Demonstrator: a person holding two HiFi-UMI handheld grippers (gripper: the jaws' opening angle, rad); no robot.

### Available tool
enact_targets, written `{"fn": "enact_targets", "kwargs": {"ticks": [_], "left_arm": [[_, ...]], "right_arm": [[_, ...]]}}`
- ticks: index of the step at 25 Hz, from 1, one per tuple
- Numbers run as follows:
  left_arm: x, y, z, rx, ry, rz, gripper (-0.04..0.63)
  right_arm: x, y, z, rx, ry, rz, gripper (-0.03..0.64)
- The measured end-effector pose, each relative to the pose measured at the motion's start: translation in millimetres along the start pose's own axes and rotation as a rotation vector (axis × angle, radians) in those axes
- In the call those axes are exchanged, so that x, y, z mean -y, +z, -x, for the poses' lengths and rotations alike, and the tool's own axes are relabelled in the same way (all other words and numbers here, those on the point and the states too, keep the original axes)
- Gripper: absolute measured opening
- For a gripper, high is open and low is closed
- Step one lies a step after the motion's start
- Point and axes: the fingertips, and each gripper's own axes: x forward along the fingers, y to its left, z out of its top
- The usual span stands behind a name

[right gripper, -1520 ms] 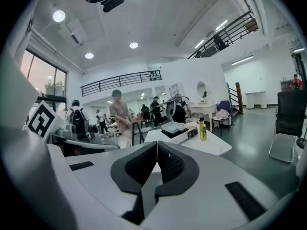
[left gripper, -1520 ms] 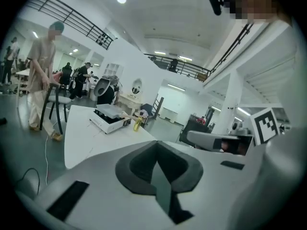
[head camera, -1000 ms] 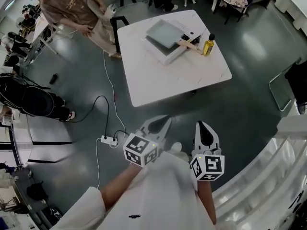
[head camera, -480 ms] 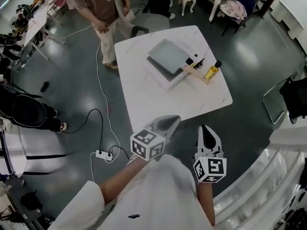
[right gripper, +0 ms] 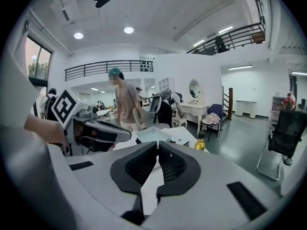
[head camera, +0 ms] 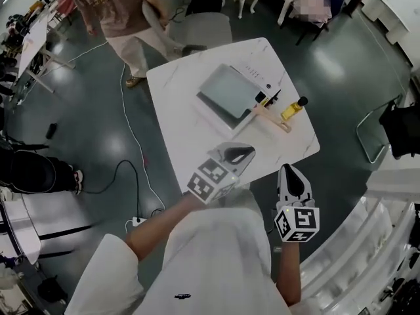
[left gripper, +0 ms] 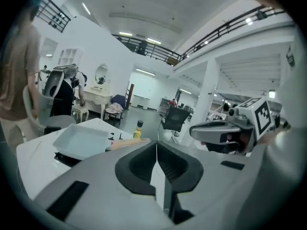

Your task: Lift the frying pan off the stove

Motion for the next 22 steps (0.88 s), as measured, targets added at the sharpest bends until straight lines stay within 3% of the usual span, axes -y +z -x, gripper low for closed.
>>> {"fn": "enact_targets", "kwargs": {"ticks": [4,8,9,11,14,22], "left_arm": [[-23,7,-34,-0.078,-0.022,-0.126,0.003],[-28,16,-63,-0.126,-0.074,-0.173,0.005],[-33,18,-69,-0.138,-0.082,-0.187,0.017],[-44,20,-81,-0.17,-0.096,-0.231,0.132],[-58,18,-101,-0.22,-0.129,-0.303,0.167],[-76,-4,-153,-0.384,-0.254,-0.491,0.222]], "right_arm": [[21,1,-26,-0.019,0.006,-0.013,0.0],[39,-10,-47,-0.069,0.045,-0.019,0.0],[41,-12,-54,-0.076,0.058,-0.014,0.002],[45,-14,-66,-0.093,0.078,0.002,0.003],[54,-21,-83,-0.128,0.099,0.003,0.079],[74,-43,-121,-0.169,0.112,0.062,0.13]]}}
